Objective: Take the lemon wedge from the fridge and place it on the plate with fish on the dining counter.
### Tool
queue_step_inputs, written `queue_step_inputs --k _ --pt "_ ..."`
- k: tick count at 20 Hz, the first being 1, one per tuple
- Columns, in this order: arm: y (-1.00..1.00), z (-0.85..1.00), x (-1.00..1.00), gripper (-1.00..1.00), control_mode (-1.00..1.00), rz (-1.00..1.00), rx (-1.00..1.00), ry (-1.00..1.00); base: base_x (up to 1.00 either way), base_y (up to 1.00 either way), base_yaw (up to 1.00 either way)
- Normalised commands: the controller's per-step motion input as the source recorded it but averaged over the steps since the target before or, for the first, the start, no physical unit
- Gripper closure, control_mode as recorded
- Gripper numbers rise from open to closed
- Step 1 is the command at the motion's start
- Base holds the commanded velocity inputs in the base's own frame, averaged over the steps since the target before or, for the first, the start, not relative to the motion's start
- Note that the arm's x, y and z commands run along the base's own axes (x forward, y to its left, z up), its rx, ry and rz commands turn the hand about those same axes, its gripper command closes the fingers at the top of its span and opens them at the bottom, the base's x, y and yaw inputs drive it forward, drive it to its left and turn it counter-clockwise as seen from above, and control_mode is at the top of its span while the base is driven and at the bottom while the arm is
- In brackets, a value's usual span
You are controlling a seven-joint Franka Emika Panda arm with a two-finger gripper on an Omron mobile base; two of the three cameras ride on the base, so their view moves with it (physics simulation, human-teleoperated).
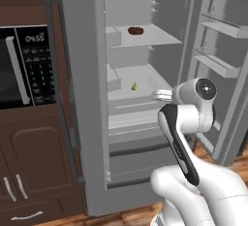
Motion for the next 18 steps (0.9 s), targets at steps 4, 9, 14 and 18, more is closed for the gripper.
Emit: queue_step_inputs --k 4,9,14,18 --pt "0.0 0.0 0.0 -1.0 1.0 0.0 0.0 0.0 0.24 0.01 0.0" --pt "0.0 0.0 0.0 -1.0 1.0 0.0 0.0 0.0 0.41 0.0 0.0" --pt "0.0 0.0 0.0 -1.0 1.0 0.0 0.0 0.0 0.31 0.0 0.05" --pt "0.0 0.0 0.0 -1.0 1.0 0.0 0.0 0.0 0.38 0.0 0.0"
